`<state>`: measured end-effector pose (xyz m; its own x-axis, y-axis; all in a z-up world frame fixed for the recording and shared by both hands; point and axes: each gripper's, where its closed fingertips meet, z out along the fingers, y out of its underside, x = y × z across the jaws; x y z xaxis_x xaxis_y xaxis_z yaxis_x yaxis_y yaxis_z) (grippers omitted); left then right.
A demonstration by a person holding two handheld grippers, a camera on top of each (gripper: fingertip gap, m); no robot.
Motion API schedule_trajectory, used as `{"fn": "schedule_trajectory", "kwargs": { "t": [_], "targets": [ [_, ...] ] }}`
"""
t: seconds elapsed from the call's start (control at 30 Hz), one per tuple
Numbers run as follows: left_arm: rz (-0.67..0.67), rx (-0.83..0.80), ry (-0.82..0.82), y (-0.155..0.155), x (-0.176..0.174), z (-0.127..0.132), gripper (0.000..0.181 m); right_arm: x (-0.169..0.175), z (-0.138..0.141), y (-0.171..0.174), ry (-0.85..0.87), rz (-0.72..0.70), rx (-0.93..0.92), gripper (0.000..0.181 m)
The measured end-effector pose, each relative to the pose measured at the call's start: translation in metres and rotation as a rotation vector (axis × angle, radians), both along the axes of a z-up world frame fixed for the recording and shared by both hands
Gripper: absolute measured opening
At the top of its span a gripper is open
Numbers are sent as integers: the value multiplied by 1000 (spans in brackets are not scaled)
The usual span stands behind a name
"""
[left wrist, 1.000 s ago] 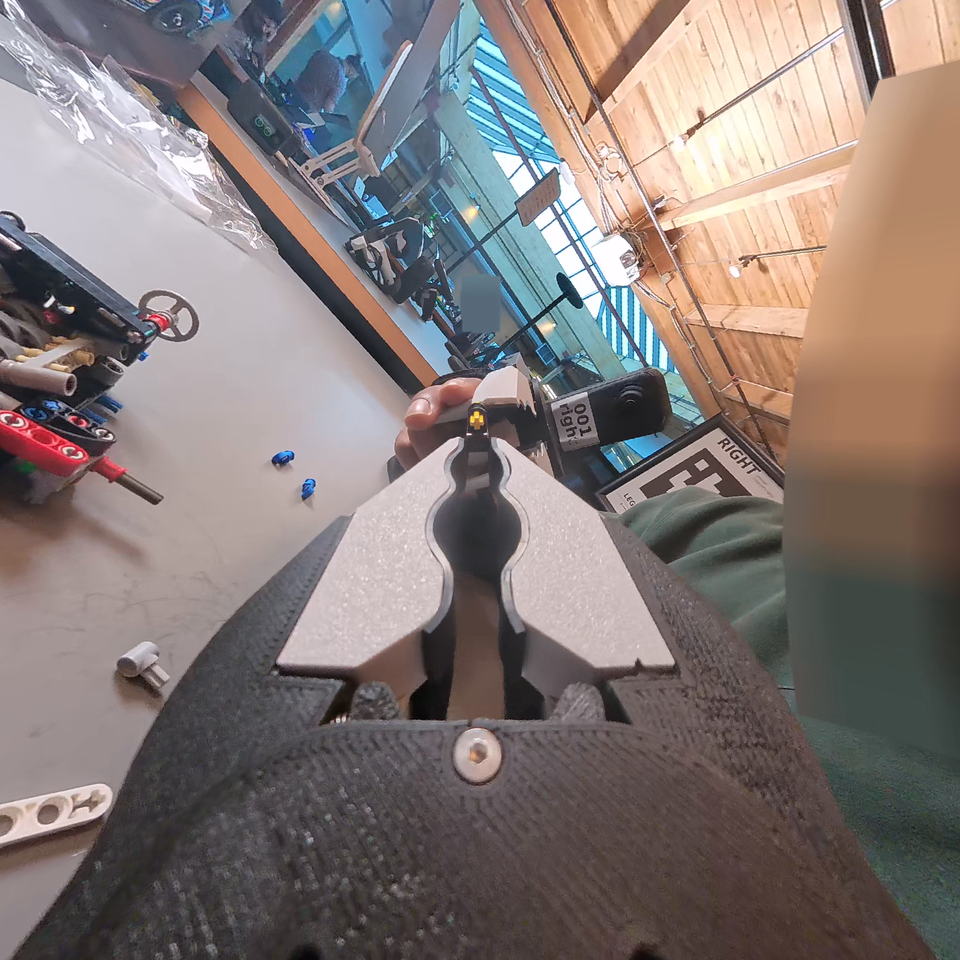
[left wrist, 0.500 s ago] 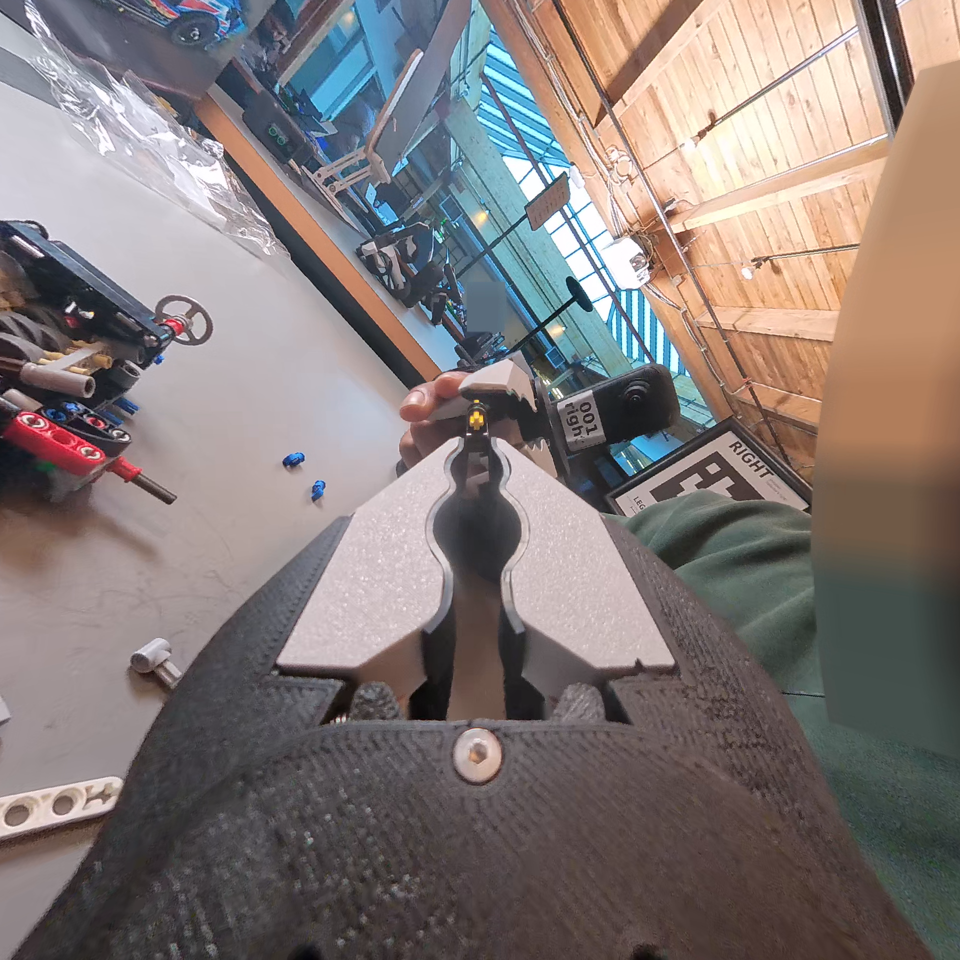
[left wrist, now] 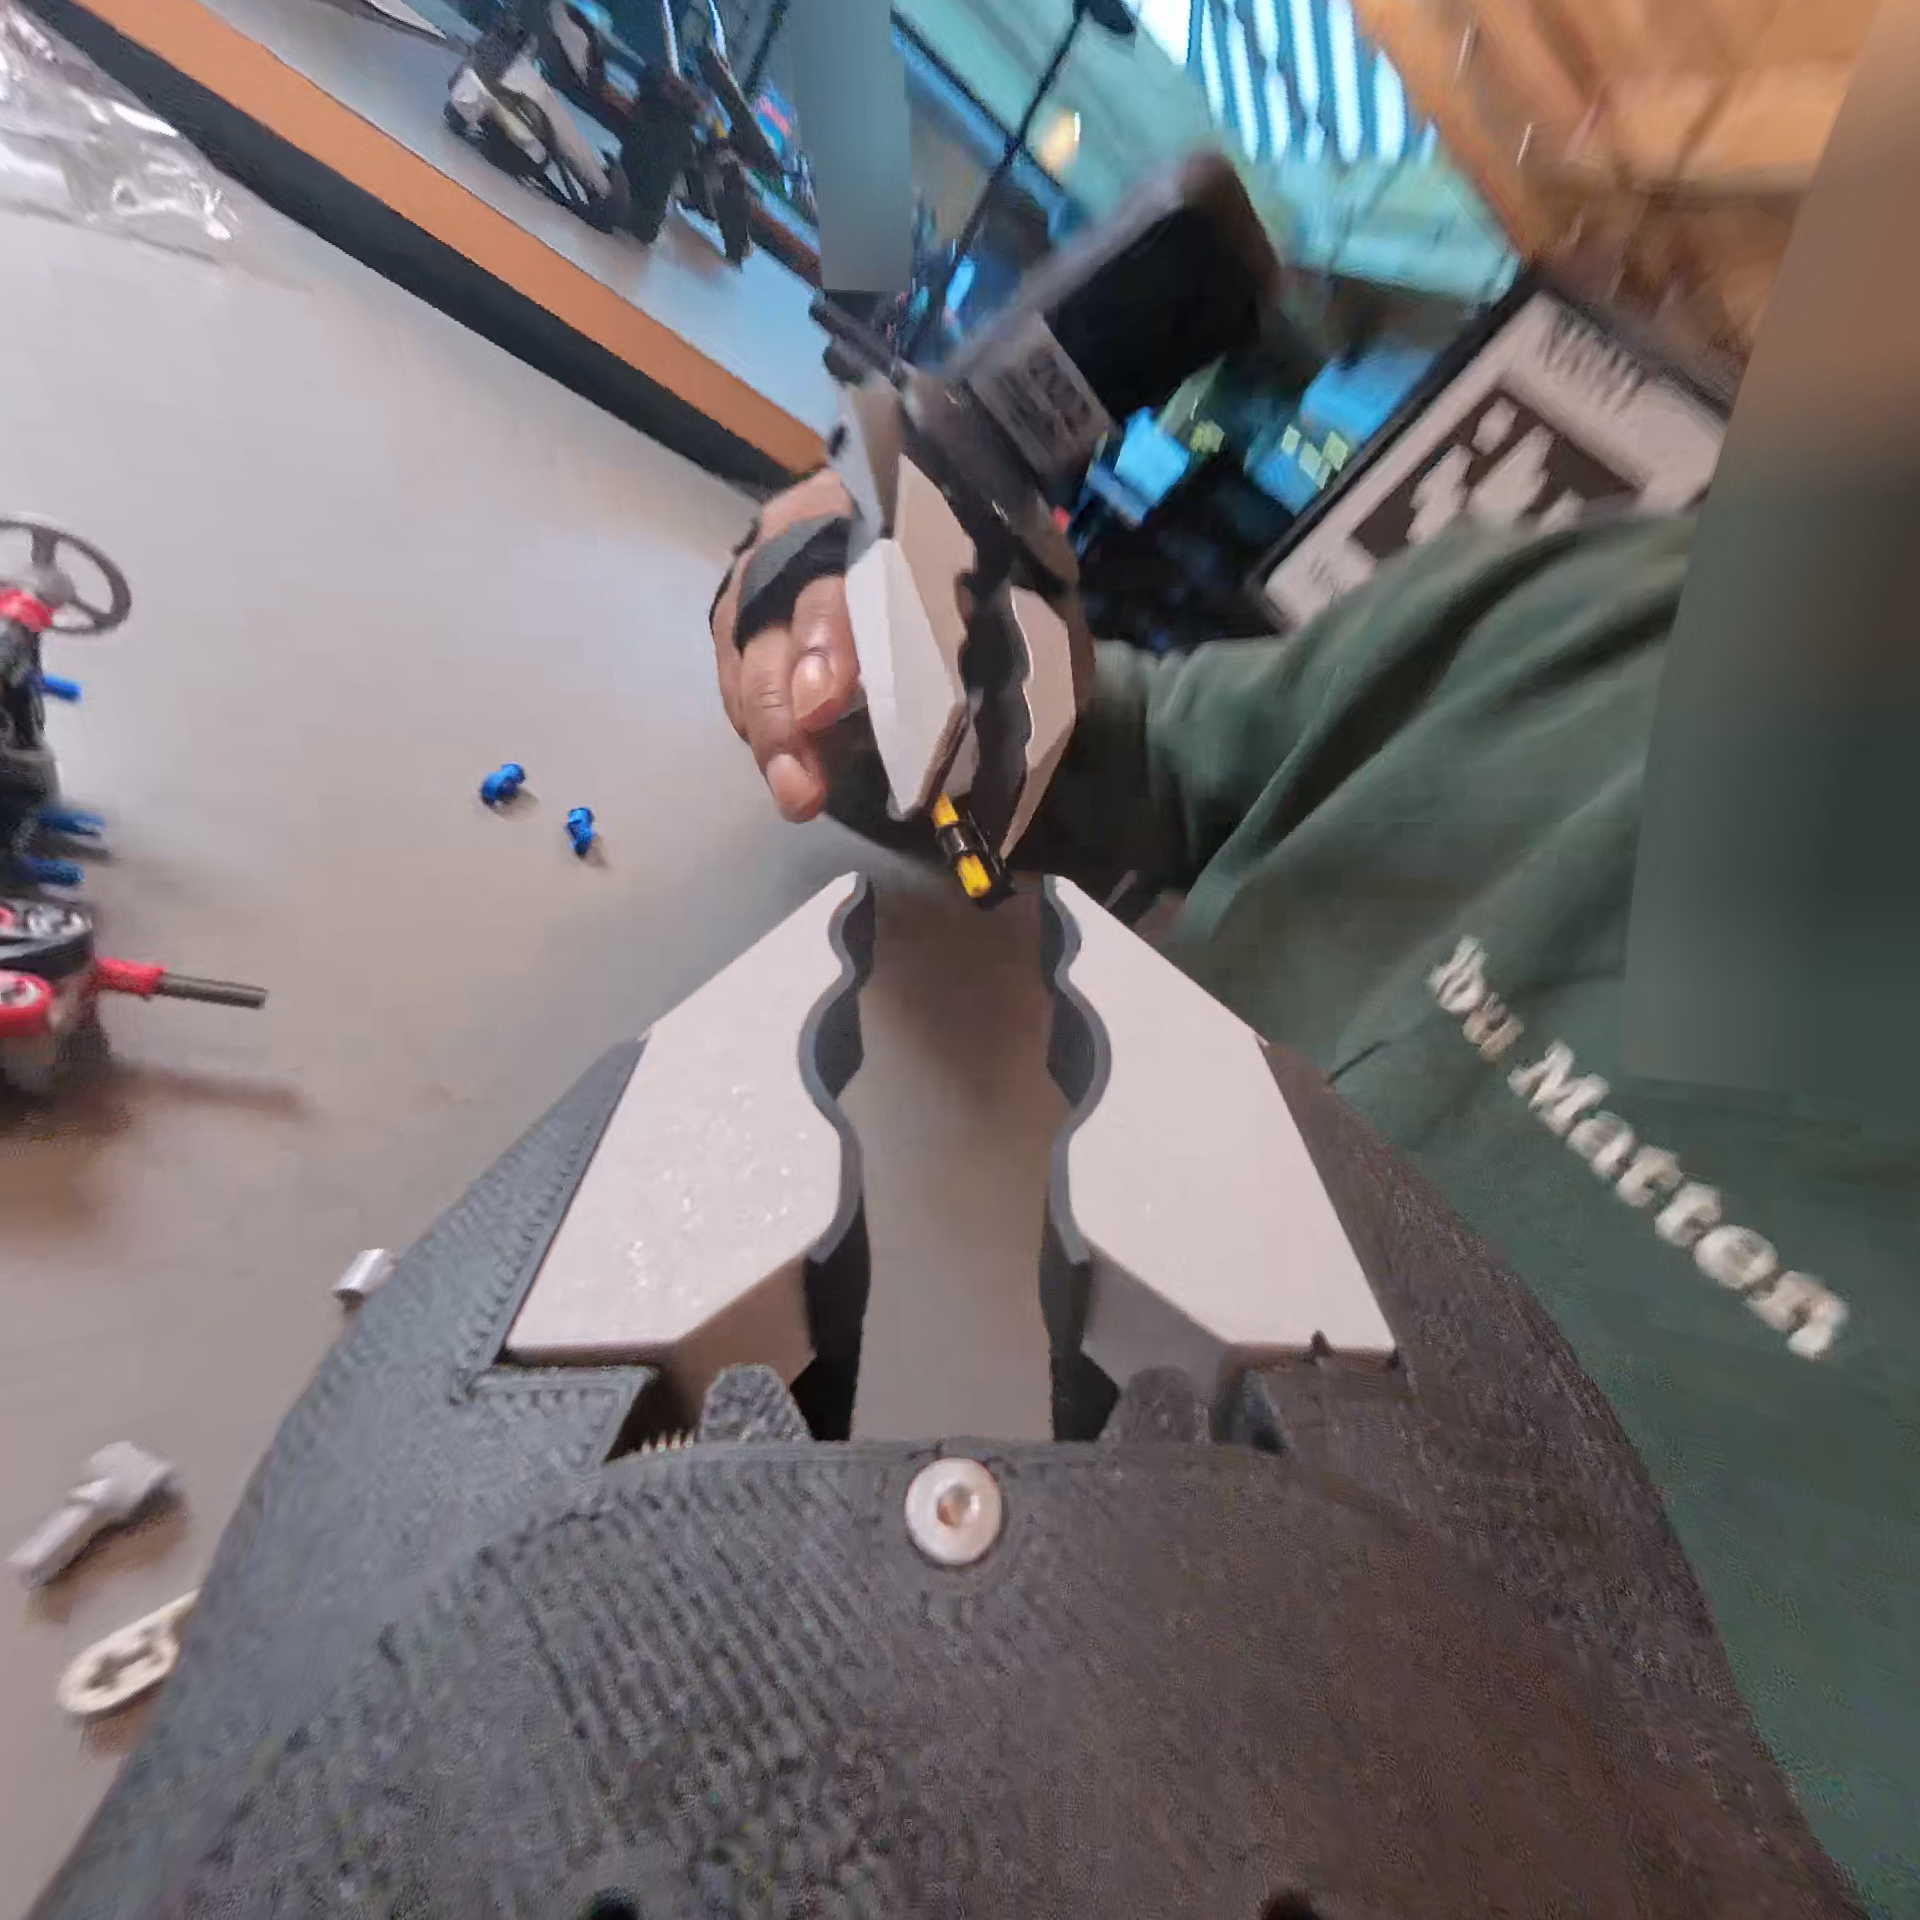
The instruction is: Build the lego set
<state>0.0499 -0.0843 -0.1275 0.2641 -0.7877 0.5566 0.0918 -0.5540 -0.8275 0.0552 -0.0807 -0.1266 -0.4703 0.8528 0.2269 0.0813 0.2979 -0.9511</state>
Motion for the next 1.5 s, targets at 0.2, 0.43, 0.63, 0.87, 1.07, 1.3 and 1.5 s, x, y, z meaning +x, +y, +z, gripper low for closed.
{"fn": "schedule_trajectory", "kwargs": {
  "t": [0.2, 0.43, 0.63, 0.87, 1.07, 1.3, 1.5],
  "targets": [
    [-107, 156, 146, -24, 26, -13, 24, 11, -8, -22, -81, 163, -132, 15],
    [14, -8, 40, -2, 19, -12, 17, -1, -14, -5, -64, 25, -45, 16],
    [281, -93, -203, 36, -14, 4, 16, -19, 1, 33, 66, -262, 105, 25],
    [425, 74, -208, 43, -14, 16, 16, -36, 16, 36, 170, -461, 128, 29],
    [411, 248, -156, 33, -6, 29, 16, -34, 21, 27, 202, -414, 70, 23],
    [311, 557, 75, 10, -8, 39, 31, -18, 30, 12, 306, -252, 201, 23],
    [187, 718, 271, -12, -1, 27, 36, -9, 20, -11, 272, -85, 233, 23]
  ]
}}
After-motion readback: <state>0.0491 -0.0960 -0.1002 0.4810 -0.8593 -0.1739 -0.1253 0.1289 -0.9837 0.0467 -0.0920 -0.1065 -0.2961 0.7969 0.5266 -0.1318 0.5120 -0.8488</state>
